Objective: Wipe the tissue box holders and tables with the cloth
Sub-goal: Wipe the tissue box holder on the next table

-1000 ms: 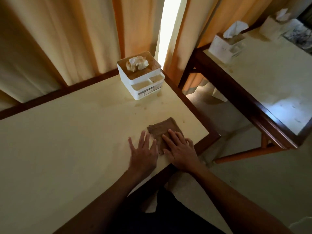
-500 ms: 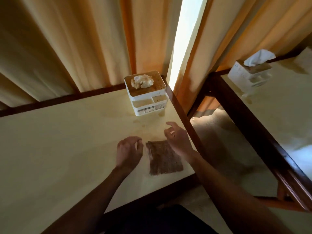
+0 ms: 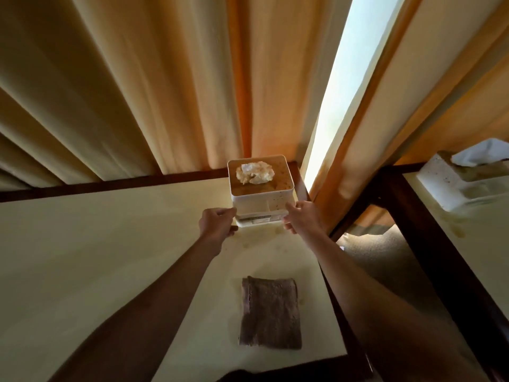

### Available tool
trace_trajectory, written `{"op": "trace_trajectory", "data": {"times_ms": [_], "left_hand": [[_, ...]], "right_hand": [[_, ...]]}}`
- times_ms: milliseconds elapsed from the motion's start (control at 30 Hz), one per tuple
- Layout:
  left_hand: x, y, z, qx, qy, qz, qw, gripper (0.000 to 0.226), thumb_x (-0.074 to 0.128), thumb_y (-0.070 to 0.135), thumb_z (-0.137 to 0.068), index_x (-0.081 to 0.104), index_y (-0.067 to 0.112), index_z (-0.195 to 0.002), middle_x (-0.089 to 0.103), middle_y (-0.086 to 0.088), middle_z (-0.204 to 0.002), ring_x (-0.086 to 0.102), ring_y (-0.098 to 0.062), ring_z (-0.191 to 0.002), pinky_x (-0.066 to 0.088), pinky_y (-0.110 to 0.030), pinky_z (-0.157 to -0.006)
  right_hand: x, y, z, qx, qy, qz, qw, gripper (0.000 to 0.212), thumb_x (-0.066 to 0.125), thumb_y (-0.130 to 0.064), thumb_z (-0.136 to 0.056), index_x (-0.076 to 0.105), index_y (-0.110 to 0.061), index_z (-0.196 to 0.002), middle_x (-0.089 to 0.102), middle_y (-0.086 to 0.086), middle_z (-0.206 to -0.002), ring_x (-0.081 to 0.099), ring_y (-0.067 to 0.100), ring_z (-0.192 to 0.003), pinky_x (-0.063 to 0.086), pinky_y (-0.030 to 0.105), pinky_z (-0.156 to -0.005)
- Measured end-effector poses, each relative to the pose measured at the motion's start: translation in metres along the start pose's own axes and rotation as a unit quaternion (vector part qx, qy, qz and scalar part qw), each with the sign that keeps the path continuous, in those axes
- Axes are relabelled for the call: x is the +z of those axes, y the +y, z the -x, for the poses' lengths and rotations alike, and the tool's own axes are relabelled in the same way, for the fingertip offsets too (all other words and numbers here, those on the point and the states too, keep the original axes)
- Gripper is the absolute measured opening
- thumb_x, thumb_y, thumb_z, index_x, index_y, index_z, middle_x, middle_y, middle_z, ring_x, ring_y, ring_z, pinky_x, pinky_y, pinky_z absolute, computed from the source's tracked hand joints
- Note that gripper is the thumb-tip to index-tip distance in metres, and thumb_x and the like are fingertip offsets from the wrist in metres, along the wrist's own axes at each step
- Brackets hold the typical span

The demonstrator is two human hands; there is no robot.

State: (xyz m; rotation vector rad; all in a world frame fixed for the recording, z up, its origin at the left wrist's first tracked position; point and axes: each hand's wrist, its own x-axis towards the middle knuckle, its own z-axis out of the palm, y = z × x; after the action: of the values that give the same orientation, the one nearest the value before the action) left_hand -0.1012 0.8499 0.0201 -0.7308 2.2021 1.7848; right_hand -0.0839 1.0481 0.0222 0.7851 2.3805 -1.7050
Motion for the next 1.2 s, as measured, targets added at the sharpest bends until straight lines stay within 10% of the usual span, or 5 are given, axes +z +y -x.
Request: {"op": "trace_trajectory", "data": {"times_ms": [1200], "left_hand": [[-0.257,-0.142,0.111,0.088,0.090,0.005,0.992,0.042,0.062,0.016,-0.091,0.072,0.040,-0.057,0.070,-0.001,-0.061,0.070,-0.037,-0.075,0.057,-0.056,-0.076]], "right_hand": [[0.193,0.038,0.231,0.040,-0.062,-0.133,0.988,0.021,0.056,-0.010,-0.098,0.077,-0.007,-0.100,0.075,0.016,-0.085,0.074,0.034,-0.079,0.063,0.048,-0.076]]}}
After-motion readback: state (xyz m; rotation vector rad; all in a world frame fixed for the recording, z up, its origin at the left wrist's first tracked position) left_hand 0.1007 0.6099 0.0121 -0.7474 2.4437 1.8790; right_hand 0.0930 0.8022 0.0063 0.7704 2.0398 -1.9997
